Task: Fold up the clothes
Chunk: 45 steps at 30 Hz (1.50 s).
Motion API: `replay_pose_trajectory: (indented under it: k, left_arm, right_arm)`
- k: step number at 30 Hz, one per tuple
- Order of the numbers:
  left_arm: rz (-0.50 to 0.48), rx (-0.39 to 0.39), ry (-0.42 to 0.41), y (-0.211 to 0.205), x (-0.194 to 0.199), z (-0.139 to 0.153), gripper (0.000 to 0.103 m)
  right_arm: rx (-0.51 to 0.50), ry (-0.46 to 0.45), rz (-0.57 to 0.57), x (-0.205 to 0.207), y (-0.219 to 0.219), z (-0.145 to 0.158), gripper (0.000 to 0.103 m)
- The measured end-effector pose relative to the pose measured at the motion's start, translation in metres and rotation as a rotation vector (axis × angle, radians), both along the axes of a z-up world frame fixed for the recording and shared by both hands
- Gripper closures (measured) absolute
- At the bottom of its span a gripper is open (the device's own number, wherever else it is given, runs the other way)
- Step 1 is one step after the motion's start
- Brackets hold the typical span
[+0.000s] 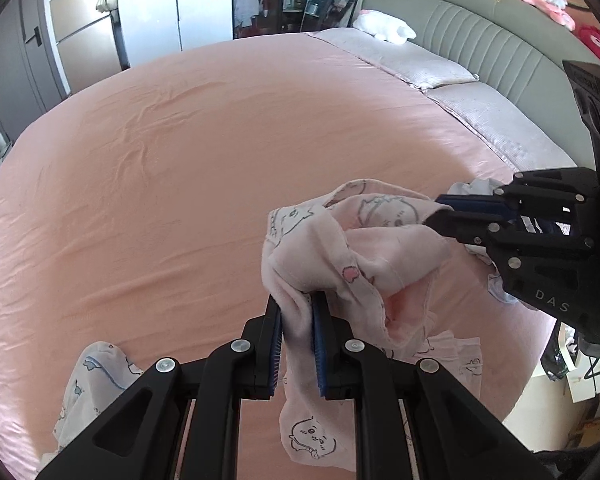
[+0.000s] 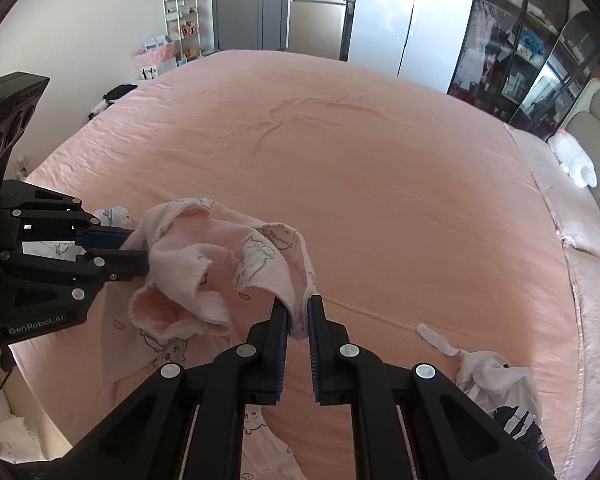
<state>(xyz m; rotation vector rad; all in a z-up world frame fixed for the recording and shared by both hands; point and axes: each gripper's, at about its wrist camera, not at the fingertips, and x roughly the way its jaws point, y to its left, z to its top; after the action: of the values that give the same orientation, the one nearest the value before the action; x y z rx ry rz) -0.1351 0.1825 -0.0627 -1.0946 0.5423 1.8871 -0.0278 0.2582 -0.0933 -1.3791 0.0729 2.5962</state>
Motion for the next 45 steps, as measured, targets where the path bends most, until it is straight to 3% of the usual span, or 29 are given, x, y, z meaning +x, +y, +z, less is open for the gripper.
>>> replay_pose_trajectory:
  k: [4, 5, 6, 7, 8, 9, 10, 11, 14, 19, 27, 35, 45]
  left_arm:
    - [0.031, -0.033, 0.001, -0.001, -0.007, -0.007, 0.086]
    - [0.039, -0.041, 0.001, -0.001, -0.009, -0.009, 0.075]
    - [0.047, -0.049, 0.002, -0.001, -0.010, -0.011, 0.052]
    - [0.057, -0.050, 0.008, -0.003, -0.011, -0.011, 0.035]
    - [0.068, -0.042, 0.021, -0.006, -0.011, -0.009, 0.013]
    - [0.080, -0.034, 0.034, -0.009, -0.010, -0.008, 0.013]
    - [0.091, -0.027, 0.047, -0.012, -0.010, -0.006, 0.013]
    - [0.099, -0.017, 0.052, -0.016, -0.009, -0.004, 0.013]
    - [0.088, 0.001, 0.053, -0.027, -0.002, -0.001, 0.013]
    - [-0.018, -0.007, 0.103, -0.043, 0.031, -0.005, 0.013]
    - [-0.150, -0.033, 0.083, -0.051, 0.076, -0.028, 0.013]
    - [-0.111, -0.046, 0.017, -0.058, 0.071, -0.035, 0.013]
    - [-0.047, -0.046, -0.036, -0.068, 0.058, -0.042, 0.013]
  right_arm:
    - [-0.031, -0.010, 0.021, 0.003, 0.001, -0.007, 0.095]
    - [-0.045, -0.010, 0.032, 0.005, 0.001, -0.008, 0.095]
    - [-0.059, -0.012, 0.039, 0.007, 0.000, -0.009, 0.094]
    - [-0.069, -0.015, 0.042, 0.009, 0.000, -0.010, 0.090]
    - [-0.076, -0.025, 0.042, 0.011, 0.000, -0.012, 0.070]
    - [-0.073, -0.029, 0.039, 0.012, -0.001, -0.014, 0.054]
    - [-0.068, -0.015, 0.038, 0.016, -0.002, -0.015, 0.027]
    - [-0.062, 0.000, 0.037, 0.020, -0.003, -0.015, 0.020]
    - [-0.072, 0.023, 0.039, 0.034, -0.005, -0.016, 0.020]
    - [-0.072, 0.025, 0.032, 0.065, -0.017, -0.020, 0.020]
    - [0.002, -0.059, 0.145, 0.102, -0.067, -0.045, 0.020]
    - [0.136, -0.080, 0.274, 0.116, -0.126, -0.052, 0.020]
    - [0.297, -0.122, 0.416, 0.121, -0.176, -0.085, 0.020]
